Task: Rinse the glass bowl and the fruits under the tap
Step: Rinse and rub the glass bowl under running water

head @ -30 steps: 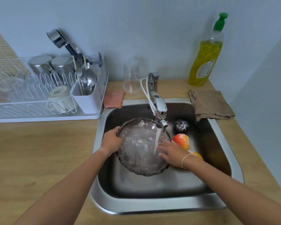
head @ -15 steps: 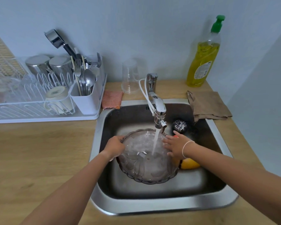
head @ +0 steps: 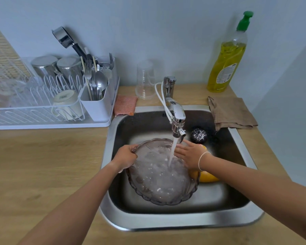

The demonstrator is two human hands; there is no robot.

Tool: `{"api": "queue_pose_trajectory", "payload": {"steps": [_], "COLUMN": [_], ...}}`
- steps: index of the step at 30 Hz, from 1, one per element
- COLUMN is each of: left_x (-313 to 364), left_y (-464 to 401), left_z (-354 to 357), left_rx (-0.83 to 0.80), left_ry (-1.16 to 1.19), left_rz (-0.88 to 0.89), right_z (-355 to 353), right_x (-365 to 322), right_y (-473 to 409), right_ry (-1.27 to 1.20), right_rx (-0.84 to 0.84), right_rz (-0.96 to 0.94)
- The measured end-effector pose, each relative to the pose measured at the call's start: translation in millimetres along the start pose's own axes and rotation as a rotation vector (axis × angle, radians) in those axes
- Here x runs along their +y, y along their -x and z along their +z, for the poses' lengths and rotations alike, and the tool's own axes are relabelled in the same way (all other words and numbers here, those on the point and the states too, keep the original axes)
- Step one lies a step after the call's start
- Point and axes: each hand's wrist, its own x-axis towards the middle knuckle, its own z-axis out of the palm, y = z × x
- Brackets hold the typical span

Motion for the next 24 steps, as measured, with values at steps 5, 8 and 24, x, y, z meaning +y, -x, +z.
{"api": "queue_pose_trajectory", "payload": {"steps": [5, 8, 24], "left_x": [-1, -3, -9], "left_y": [0, -2, 7], "left_z": [1, 2, -2], "left_rx": [0.065, 0.076, 0.012], "left_ry": [0.034, 0.037, -0.002], "left_rz": [0.025, 0.032, 0.011], "right_z": [-5, -26, -4], "right_x": [-29, -58, -3], "right_y": [30, 45, 16], "right_ry": [-0.315, -0.669, 0.035], "right_rx": [-0.192, -0.281, -0.124], "right_rz": [-0.104, -0.218, 0.007]}}
